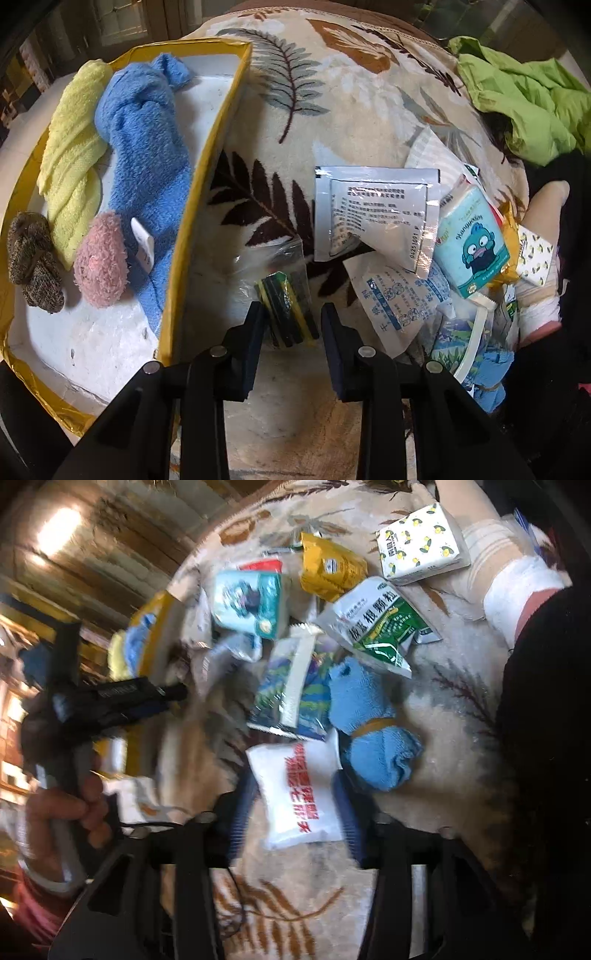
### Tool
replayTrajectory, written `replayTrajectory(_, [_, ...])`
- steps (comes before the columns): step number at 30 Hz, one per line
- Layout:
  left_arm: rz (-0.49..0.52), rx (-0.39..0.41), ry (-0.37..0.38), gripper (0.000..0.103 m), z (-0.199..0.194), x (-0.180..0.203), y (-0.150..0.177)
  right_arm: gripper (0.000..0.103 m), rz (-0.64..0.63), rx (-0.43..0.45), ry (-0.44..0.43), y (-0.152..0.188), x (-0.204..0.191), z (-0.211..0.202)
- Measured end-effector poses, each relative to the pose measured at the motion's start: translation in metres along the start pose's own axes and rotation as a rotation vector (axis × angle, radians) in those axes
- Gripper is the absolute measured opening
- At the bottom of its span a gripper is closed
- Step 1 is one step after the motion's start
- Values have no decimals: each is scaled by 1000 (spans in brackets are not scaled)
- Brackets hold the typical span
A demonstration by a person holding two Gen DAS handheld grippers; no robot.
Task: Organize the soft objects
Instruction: 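Grasp the clear bag of sticks with the left tool while the right tool grasps the white red-text packet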
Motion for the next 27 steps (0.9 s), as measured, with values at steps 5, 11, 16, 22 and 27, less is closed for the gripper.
replayTrajectory(5, [-16,-29,32,24,12,-1,2,68,-69,1,96,6,-6,14])
replayTrajectory(11, [-19,-30,46,23,12,1,0,50,-200,48,241,5,-12,25])
replayTrajectory(16, [3,-21,74,17,4,4,6,40,-196,45,189,5,-9,14])
replayTrajectory(22, [10,-15,96,15,-4,0,15,38,-154,7,31,14,-19,0])
replayTrajectory(27, [23,7,123,15,-20,-1,15,38,-173,16,2,16,-34,-9])
Point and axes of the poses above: each gripper's, at about its wrist camera, not at the fingertips, and z roughly the way its jaws point, x to its right, y to its underside, the point moved 7 cm from there along z, roughly the way its jaws point, and after that the axes turned 13 degrees about z, right-handed, at the moved point
